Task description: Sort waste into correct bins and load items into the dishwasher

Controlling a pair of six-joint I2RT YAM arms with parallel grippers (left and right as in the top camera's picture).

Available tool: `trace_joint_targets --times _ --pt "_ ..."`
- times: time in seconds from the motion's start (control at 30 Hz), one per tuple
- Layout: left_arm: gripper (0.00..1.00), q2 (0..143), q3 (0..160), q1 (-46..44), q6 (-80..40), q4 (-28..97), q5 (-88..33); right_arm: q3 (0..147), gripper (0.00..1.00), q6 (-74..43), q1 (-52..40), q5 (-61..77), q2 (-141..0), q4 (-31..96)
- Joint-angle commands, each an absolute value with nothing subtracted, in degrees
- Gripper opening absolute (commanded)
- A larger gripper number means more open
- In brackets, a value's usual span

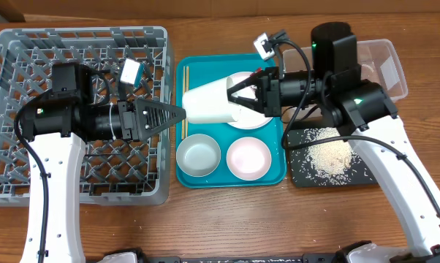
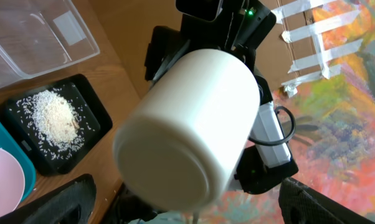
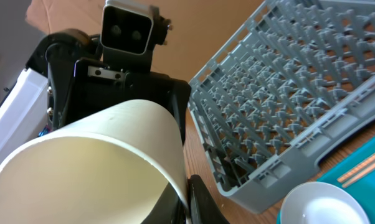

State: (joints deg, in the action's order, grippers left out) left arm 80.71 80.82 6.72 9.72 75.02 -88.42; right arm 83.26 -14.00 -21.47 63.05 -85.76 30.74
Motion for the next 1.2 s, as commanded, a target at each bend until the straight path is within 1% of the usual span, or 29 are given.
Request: trace_joint_targets --times 0.0,0.1,0.2,0.27,0.33,0.4,0.5,0.57,0.6,0.7,0.77,0.8,0.83,0.87,0.93,1.0,1.1,1.17 --pt "0.95 80.9 80.7 5.4 12.5 74.8 -90.6 83.7 0.04 -15.1 -24.7 61.1 -85.8 29.8" --pt "0.97 80.9 80.7 4.0 12.5 74.8 -90.6 83.7 0.04 -15.1 -26.4 57.9 -86.0 29.6" --pt "0.93 80.9 80.7 2.7 12.5 74.7 -90.6 83.7 0.04 -15.1 -27.6 57.9 -86.0 28.4" --pt "0.88 80.9 80.7 2.1 12.5 74.7 -90.6 83.7 0.04 -15.1 -28.1 57.9 -86.0 27.9" --pt "0.80 80.9 80.7 1.7 12.5 74.8 -90.6 83.7 0.04 -15.1 -28.3 57.9 -86.0 27.7" --pt "0.75 80.9 80.7 1.7 12.5 74.8 -90.6 83.7 0.04 -15.1 -28.3 57.4 -86.0 27.7" --pt "0.74 80.9 80.7 1.7 12.5 74.8 -90.6 83.7 0.04 -15.1 -27.9 57.0 -86.0 27.7" --pt "0.79 80.9 80.7 1.8 12.5 74.8 -90.6 83.7 0.04 -15.1 -27.2 57.1 -86.0 27.8" --pt "0.80 80.9 80.7 1.8 12.5 74.8 -90.6 83.7 0.04 -15.1 -27.0 57.1 -86.0 27.9" --pt "0.79 80.9 80.7 1.8 12.5 74.7 -90.6 83.7 0.04 -15.1 -26.9 57.1 -86.0 28.3" --pt "0.75 80.9 80.7 1.8 12.6 74.5 -90.6 83.7 0.05 -15.1 -26.9 57.0 -86.0 28.8" --pt "0.72 80.9 80.7 1.8 12.8 74.5 -90.6 83.7 0.09 -15.1 -26.9 57.0 -86.0 28.9" --pt "0.68 80.9 80.7 1.8 12.9 74.5 -90.6 83.7 0.19 -15.1 -26.9 57.0 -86.0 29.0" --pt "0.66 80.9 80.7 1.9 12.9 74.5 -90.6 83.7 0.30 -15.1 -26.9 57.0 -86.0 29.0" --pt "0.60 80.9 80.7 1.9 12.9 74.5 -90.6 83.7 0.56 -15.0 -26.4 57.0 -85.9 29.1" --pt "0.58 80.9 80.7 2.1 12.8 74.6 -90.0 83.7 0.62 -15.0 -25.5 56.9 -85.9 29.5" --pt "0.57 80.7 80.7 3.0 12.9 74.8 -89.8 83.7 0.64 -15.0 -22.9 56.1 -85.9 31.8" --pt "0.52 80.2 80.7 4.0 12.8 75.0 -89.3 83.7 0.65 -15.0 -20.7 55.0 -85.9 34.3"
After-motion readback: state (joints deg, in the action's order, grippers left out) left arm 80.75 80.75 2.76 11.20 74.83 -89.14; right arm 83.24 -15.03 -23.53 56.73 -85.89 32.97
